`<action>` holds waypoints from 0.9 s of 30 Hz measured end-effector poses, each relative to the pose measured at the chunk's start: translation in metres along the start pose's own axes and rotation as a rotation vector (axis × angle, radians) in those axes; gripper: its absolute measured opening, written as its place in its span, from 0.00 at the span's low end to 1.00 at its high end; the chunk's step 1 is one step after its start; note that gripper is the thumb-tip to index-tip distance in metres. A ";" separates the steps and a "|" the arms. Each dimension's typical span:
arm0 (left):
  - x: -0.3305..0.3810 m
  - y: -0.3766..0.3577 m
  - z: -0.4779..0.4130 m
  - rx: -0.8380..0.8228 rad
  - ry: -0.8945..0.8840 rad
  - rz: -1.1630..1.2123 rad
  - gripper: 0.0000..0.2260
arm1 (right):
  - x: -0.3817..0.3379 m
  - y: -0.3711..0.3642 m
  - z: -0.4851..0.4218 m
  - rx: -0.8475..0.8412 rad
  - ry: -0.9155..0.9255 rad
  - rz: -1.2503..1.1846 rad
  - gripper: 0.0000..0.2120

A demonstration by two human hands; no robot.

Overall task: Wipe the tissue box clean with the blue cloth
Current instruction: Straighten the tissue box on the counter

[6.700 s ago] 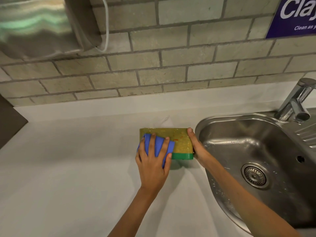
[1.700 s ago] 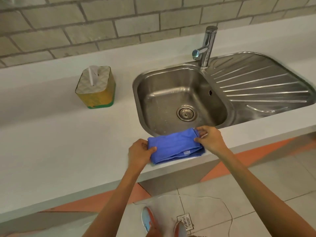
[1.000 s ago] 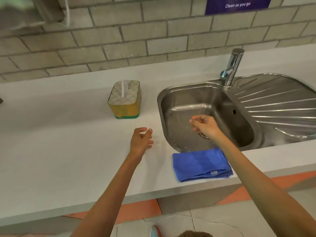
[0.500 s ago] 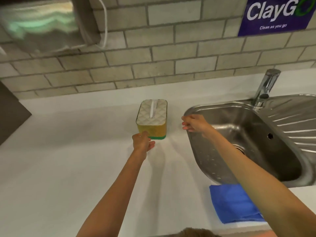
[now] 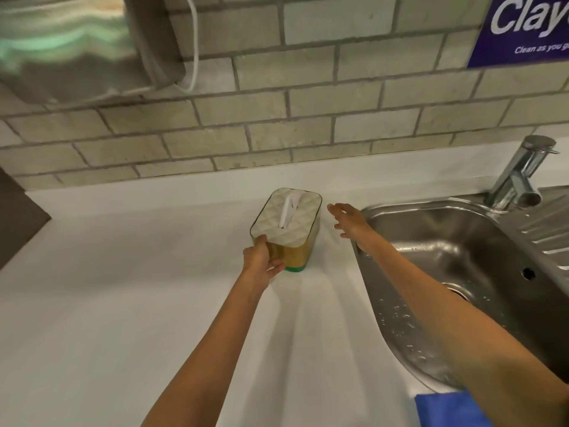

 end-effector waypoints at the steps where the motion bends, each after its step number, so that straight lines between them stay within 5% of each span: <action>1: 0.005 0.001 -0.006 0.008 -0.018 -0.006 0.19 | 0.000 -0.002 -0.006 0.005 0.010 0.013 0.28; 9: 0.042 -0.011 -0.049 0.124 -0.148 0.002 0.11 | 0.001 -0.014 -0.036 -0.016 0.094 0.041 0.36; 18: 0.057 -0.031 -0.088 0.140 -0.251 -0.112 0.11 | 0.000 -0.026 -0.048 0.174 0.173 -0.022 0.27; 27: 0.060 -0.056 -0.106 0.084 -0.279 -0.157 0.26 | -0.002 -0.031 -0.062 0.233 0.158 0.007 0.28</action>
Point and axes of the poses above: each hand's wrist, its own z-axis away from the middle knuckle, its own y-axis out of the back of the hand, x = y × z, the point moved 2 cm from there along -z, towards the middle knuckle, and after that the axes turned 5 degrees about z, right-handed, at the moved point
